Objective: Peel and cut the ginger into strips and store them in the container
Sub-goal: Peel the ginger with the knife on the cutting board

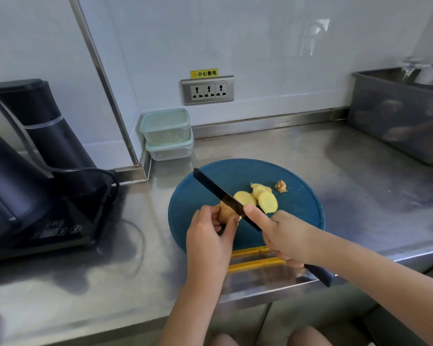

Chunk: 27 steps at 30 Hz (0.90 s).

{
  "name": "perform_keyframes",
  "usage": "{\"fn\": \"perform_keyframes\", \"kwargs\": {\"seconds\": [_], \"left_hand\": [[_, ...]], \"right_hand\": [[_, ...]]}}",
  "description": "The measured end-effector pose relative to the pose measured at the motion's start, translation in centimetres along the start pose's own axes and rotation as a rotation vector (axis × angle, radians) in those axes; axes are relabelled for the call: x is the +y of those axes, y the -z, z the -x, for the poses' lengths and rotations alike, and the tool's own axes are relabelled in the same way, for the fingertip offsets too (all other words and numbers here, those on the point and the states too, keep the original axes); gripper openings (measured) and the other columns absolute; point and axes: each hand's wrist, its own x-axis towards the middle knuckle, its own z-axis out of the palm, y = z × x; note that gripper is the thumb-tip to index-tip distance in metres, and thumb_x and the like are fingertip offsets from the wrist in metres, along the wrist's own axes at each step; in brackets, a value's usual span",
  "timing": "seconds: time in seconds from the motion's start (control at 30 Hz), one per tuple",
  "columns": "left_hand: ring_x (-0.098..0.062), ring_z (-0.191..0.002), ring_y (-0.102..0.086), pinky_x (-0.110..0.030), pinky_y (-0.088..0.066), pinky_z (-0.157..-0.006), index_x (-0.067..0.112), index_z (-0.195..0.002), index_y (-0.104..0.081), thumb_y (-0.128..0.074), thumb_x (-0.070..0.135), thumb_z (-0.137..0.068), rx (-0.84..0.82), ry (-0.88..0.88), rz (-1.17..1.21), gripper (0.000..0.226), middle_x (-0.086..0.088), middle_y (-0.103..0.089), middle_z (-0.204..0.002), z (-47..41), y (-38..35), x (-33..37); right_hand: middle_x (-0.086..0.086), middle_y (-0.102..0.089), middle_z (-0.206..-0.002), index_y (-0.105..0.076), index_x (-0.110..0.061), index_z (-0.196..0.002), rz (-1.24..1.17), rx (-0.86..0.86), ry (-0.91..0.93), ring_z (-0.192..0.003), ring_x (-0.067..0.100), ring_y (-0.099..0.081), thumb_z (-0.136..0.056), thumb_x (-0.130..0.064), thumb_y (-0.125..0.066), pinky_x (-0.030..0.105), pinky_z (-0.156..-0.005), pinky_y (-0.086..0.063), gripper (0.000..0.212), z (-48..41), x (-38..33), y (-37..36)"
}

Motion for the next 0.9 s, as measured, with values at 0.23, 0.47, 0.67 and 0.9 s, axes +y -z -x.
{"fn": "perform_keyframes", "kwargs": {"seconds": [0.23,0.47,0.67,0.9], "left_hand": [[0.004,-0.073,-0.057,0.002,-0.040,-0.062,0.022,-0.098,-0.063,-0.072,0.030,-0.080,0.007,0.036,0.013,0.022,0.015,-0.060,-0.086,0.3,0.1,0.3],[-0.001,-0.074,-0.057,0.000,-0.042,-0.063,0.020,-0.102,-0.063,-0.071,0.034,-0.080,0.015,0.019,-0.064,0.028,0.011,-0.059,-0.088,0.3,-0.2,0.2],[0.000,-0.072,-0.055,-0.002,-0.041,-0.058,0.018,-0.103,-0.064,-0.070,0.033,-0.081,0.021,0.006,-0.086,0.028,0.010,-0.059,-0.090,0.2,-0.4,0.3],[0.002,-0.070,-0.052,-0.001,-0.040,-0.058,0.017,-0.103,-0.063,-0.069,0.033,-0.082,0.019,-0.001,-0.117,0.027,0.010,-0.057,-0.090,0.3,-0.5,0.2]], "right_hand": [[0.003,-0.034,-0.059,-0.032,-0.018,-0.067,-0.051,-0.113,-0.140,-0.039,0.010,-0.032,-0.068,-0.080,-0.017,0.021,-0.045,-0.035,0.064,2.1,1.3,0.4],[0.006,-0.039,-0.059,-0.037,-0.013,-0.068,0.039,-0.112,-0.095,-0.044,0.012,-0.037,-0.057,-0.086,-0.013,0.024,-0.047,-0.036,0.078,1.8,1.5,1.4],[0.004,-0.036,-0.056,-0.035,-0.014,-0.065,0.082,-0.142,-0.099,-0.041,0.010,-0.035,-0.058,-0.086,-0.012,0.022,-0.045,-0.033,0.075,1.6,0.7,1.8],[0.004,-0.044,-0.059,-0.043,-0.011,-0.067,0.127,-0.057,-0.061,-0.049,0.011,-0.042,-0.068,-0.082,-0.010,0.022,-0.051,-0.036,0.078,1.6,1.0,1.4]]}}
